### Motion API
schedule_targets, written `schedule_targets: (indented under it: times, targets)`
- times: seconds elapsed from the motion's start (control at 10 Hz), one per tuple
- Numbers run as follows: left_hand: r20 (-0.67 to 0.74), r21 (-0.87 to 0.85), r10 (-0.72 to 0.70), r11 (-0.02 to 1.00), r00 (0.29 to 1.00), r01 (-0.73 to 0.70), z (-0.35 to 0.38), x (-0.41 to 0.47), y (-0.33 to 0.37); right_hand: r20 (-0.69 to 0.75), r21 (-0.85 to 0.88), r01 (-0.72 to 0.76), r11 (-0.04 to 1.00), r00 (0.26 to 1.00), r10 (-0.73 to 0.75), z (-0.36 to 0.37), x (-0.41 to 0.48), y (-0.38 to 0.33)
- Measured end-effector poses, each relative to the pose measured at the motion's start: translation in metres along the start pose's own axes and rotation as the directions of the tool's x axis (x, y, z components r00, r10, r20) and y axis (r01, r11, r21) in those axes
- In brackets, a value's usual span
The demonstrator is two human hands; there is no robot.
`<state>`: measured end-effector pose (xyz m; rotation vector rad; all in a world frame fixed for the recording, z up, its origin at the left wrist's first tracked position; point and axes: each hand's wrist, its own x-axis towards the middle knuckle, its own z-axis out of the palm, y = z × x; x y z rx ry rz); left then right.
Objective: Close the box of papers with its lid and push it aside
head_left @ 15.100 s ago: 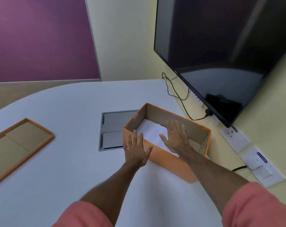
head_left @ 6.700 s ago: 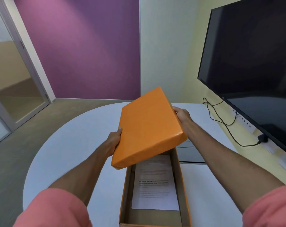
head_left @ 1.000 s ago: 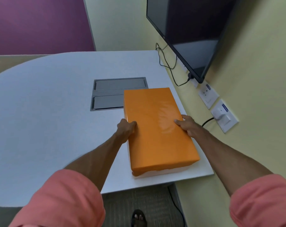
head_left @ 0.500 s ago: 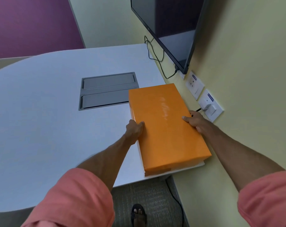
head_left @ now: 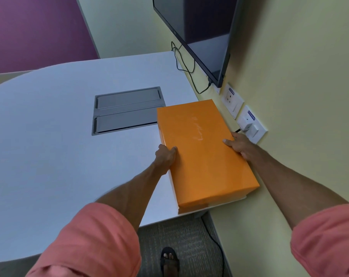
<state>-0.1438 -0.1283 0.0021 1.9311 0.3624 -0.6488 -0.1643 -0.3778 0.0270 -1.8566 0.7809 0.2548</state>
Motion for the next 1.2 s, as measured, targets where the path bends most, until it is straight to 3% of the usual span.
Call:
schedule_targets:
  times: [0.6, 0.8, 0.9, 1.0, 1.2]
  targets:
    - [0.007, -0.036, 0.028, 0.999, 1.0, -0.027, -0.003, 0.002, -0.002, -0.009, -0.02, 0.053, 0.998, 0.999, -0.053, 0.003, -0.009, -0.004]
    - [0.05, -0.053, 0.027, 0.998, 0.998, -0.024, -0.008, 0.003, -0.004, -0.047, -0.108, 0.087, 0.99, 0.995, -0.092, 0.004, -0.011, -0.005]
    - [0.06, 0.053, 0.076, 0.995, 0.995, -0.079, -0.016, 0.002, -0.006, -0.226, -0.385, 0.138, 0.913, 0.945, -0.238, 0.011, -0.014, -0.013]
    - [0.016, 0.299, 0.263, 0.919, 0.965, -0.256, -0.034, 0.004, -0.003, -0.309, -0.558, 0.144, 0.817, 0.878, -0.366, 0.029, -0.019, -0.032]
    - [-0.079, 0.678, 0.494, 0.663, 0.866, -0.316, -0.085, 0.01, 0.001, -0.126, -0.724, 0.302, 0.62, 0.826, -0.549, 0.08, -0.035, -0.062]
